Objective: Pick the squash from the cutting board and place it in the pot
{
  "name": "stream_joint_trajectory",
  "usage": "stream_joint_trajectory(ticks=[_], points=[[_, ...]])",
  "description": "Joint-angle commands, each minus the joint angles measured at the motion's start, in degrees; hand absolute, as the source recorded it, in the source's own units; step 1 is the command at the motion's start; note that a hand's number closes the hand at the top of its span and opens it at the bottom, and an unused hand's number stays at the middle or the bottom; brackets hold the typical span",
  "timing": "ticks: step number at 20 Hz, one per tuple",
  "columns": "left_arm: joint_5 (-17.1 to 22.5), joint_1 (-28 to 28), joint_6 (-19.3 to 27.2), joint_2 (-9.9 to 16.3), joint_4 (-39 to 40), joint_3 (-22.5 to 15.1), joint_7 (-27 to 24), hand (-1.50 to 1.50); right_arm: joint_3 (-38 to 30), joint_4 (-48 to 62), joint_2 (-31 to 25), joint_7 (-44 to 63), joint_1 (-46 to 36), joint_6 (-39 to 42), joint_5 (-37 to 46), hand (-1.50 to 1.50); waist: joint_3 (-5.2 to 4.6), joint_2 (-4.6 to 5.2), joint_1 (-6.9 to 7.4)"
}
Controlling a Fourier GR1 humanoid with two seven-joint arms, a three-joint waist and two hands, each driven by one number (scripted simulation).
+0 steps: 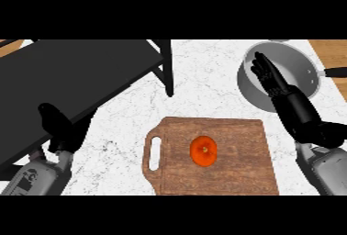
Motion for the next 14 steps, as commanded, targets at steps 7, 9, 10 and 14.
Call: stream_joint_trajectory(ticks=[7,9,10,14], points=[[-1.74,-7.29,1.89,-4.04,1.38,1.16,-5.51,0.00,2.95,-1.94,-10.21,-8.49,-16.71,22.80,4.83,1.50,-0.37,-1.58,8.95],[-1.33,-10.19,2.01,-4.22,1.16,3.98,-8.78,0.00,0.45,12.20,-7.68,-15.39,-13.51,28.14,-0.87,-1.50,0.56,1.86,9.29],[-1.84,-7.46,2.87,-5.75,2.16,3.18,-11.53,0.00,1.49,12.43,-7.75,-20.14,-13.26,31.41,-0.26,-1.50,0.55,1.72,9.21],[-0.94,-9.31,1.66,-3.96,3.27,5.05,-11.20,0.00,3.12,14.06,-9.24,-35.08,-12.95,39.13,3.51,-1.50,0.73,1.46,8.59]])
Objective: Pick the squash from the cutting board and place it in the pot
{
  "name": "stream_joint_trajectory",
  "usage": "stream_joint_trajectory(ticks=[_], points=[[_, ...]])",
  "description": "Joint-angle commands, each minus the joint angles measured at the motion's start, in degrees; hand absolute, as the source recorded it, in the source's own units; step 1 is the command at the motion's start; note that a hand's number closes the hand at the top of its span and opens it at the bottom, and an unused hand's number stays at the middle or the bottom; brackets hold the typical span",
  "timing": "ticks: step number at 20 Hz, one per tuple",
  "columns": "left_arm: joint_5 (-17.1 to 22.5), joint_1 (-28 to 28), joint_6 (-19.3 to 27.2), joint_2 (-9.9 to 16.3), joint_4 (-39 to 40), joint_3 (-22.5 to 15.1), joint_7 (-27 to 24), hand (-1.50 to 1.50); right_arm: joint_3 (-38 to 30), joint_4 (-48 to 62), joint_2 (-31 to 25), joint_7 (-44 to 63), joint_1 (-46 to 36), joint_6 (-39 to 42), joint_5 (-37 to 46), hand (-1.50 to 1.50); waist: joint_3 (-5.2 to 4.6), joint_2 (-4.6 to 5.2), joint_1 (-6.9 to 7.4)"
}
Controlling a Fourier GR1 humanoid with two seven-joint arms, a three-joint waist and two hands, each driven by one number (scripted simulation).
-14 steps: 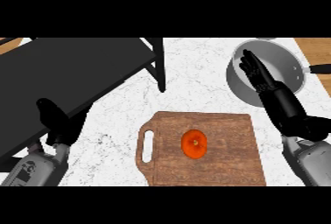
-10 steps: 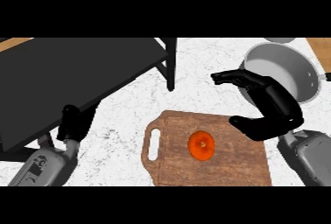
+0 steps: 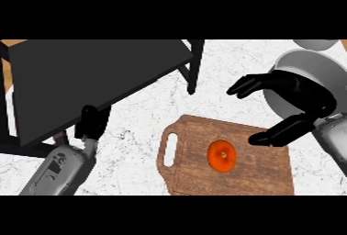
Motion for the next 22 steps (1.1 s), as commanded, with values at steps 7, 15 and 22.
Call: stream_joint_trajectory(ticks=[7,15,22], points=[[2.04,-0.05,-0.79,2.63,0.01,6.97,-6.07,0.00,4.73,9.39,-7.86,-26.70,-5.58,6.87,18.81,-1.50,0.39,-1.22,-1.09],[2.27,0.87,-1.08,3.58,-0.64,7.88,-5.72,0.00,14.76,10.05,-8.54,-27.53,-12.13,2.04,30.65,-1.50,0.26,-2.02,-2.78],[2.94,1.52,-0.95,5.03,-1.67,9.93,-4.06,0.00,19.96,9.94,-5.27,-21.61,-13.63,0.38,35.86,-1.50,0.23,-2.40,-4.07]])
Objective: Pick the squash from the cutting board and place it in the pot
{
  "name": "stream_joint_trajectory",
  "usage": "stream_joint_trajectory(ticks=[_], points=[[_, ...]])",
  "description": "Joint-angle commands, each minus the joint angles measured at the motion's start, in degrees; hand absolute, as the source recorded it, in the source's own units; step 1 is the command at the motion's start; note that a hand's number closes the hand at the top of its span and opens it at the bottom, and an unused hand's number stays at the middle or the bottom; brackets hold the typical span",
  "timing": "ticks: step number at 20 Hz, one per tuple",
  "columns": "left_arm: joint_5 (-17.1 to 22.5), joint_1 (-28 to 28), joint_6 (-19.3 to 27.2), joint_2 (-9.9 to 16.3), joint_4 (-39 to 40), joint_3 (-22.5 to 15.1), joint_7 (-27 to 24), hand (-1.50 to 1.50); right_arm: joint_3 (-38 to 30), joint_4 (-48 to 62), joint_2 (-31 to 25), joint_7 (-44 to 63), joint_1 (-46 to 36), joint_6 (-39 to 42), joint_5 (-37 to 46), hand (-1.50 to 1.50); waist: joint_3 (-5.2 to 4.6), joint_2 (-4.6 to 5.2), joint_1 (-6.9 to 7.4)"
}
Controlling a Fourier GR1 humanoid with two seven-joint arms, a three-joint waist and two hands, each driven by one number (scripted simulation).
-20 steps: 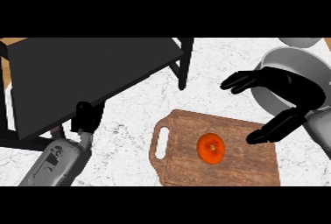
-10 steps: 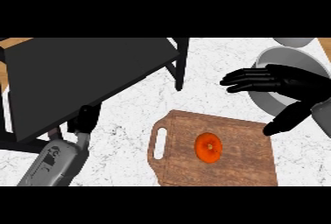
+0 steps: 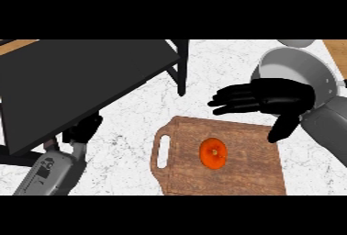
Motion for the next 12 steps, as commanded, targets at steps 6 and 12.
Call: stream_joint_trajectory(ticks=[6,12], points=[[1.37,-0.35,-0.50,5.44,-3.91,7.04,1.91,0.00,6.68,2.60,6.36,2.58,0.71,2.41,6.90,-1.50,0.42,-0.77,-0.55],[1.57,-1.24,-0.23,4.93,-4.29,8.36,3.17,0.00,7.42,4.10,8.60,1.24,1.84,-0.04,10.70,-1.50,0.43,-0.76,-0.89]])
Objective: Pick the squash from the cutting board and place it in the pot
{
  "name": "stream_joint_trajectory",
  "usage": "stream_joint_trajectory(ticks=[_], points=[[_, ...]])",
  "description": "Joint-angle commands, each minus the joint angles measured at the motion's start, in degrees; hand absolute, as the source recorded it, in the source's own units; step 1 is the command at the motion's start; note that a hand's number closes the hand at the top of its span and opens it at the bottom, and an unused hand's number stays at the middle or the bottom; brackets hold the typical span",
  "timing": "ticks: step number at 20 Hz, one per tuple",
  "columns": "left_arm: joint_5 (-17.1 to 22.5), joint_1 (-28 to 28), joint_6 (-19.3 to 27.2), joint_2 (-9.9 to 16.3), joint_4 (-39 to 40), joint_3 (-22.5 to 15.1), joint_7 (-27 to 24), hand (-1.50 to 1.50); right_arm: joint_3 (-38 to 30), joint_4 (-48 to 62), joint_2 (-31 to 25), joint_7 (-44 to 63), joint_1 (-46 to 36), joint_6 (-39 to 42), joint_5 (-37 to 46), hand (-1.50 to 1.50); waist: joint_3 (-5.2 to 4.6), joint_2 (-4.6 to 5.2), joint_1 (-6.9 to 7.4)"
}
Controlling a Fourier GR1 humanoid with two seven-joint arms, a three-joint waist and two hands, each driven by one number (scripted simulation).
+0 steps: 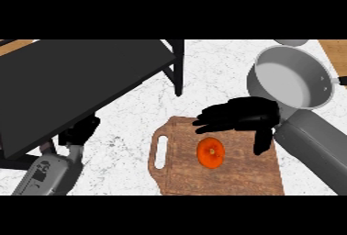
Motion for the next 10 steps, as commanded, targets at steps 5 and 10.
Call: stream_joint_trajectory(ticks=[5,10], points=[[0.64,-3.88,1.07,2.61,-0.26,6.57,2.09,0.00,-0.54,1.15,2.45,-5.62,2.32,-1.73,2.26,-1.50,0.50,-0.54,-0.30],[1.23,-1.65,0.18,4.14,-4.59,6.74,3.60,0.00,0.17,-1.91,5.38,1.66,3.05,-0.96,3.98,-1.50,0.48,-0.81,-0.09]])
